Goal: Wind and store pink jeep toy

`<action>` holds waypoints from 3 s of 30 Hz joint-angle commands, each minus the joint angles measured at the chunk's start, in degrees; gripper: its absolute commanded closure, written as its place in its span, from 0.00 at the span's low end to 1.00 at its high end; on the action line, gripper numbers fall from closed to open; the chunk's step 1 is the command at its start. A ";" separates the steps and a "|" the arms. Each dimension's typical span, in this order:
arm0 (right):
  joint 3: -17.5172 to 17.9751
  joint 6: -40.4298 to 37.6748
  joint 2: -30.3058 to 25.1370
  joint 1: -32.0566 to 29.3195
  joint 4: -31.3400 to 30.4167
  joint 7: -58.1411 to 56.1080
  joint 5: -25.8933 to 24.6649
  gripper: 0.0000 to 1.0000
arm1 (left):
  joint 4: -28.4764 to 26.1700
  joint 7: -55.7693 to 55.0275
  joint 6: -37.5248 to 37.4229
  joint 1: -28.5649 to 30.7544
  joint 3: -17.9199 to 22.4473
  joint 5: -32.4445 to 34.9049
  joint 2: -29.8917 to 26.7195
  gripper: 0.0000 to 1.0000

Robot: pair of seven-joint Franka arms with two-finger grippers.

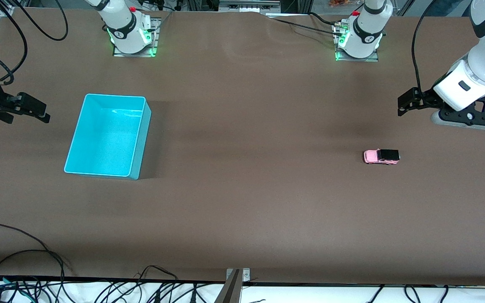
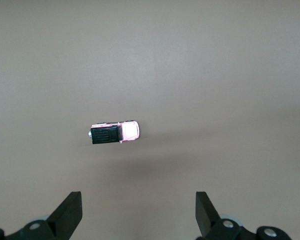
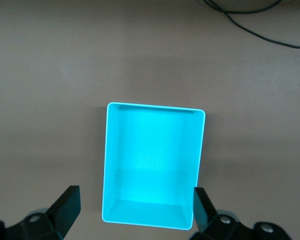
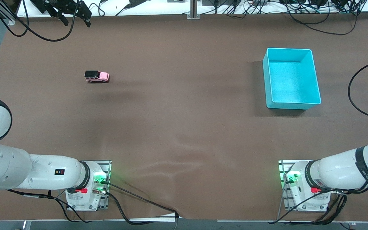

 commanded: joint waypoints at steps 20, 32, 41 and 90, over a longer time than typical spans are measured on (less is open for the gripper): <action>0.00 -1.66 -0.06 -0.30 1.25 -0.61 -0.38 0.00 | 0.23 1.29 -0.71 0.17 -0.03 1.30 -0.22 0.00; 0.00 -5.26 -1.29 -0.30 0.90 -0.53 -2.40 0.00 | 0.23 1.29 -0.71 0.08 -0.03 1.30 -0.22 0.00; 0.00 -4.56 -4.72 -0.30 -3.67 -0.61 -2.93 0.00 | 0.23 1.29 -0.71 0.08 -0.03 1.30 -0.22 0.00; -0.79 -2.45 -4.55 -0.30 -4.46 -0.53 -1.17 0.00 | 1.73 1.29 -0.71 0.08 -0.12 1.30 0.48 0.00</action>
